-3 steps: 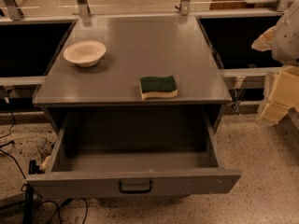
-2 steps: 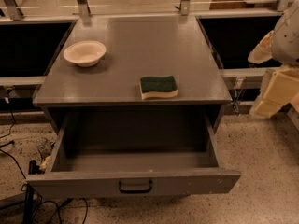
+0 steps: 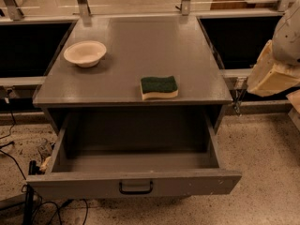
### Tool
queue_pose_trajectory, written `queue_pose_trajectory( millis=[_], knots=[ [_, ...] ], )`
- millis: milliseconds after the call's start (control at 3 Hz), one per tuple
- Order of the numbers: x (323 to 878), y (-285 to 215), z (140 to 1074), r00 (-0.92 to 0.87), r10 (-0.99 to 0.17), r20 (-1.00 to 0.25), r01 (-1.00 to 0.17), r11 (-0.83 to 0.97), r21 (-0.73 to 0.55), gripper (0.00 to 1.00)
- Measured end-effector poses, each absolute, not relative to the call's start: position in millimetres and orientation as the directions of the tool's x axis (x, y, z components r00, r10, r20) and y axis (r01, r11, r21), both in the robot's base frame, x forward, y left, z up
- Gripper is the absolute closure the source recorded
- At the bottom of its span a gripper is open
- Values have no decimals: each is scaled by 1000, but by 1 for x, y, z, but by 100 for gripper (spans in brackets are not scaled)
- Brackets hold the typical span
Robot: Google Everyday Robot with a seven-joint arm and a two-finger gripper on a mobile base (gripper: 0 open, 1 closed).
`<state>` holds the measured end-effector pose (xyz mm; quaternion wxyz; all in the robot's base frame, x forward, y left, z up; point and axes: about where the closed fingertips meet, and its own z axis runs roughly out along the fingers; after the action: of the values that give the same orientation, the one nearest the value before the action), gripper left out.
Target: Close top drawer
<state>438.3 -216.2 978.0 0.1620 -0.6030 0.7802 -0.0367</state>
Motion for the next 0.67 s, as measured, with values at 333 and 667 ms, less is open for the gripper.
queue_pose_trajectory(
  millis=[333,667],
  knots=[
    [438,-216,978,-220,-953,-209,-929,270,-253,93],
    [438,-216,978,-220,-953,-209,-929,270,-253,100]
  ],
)
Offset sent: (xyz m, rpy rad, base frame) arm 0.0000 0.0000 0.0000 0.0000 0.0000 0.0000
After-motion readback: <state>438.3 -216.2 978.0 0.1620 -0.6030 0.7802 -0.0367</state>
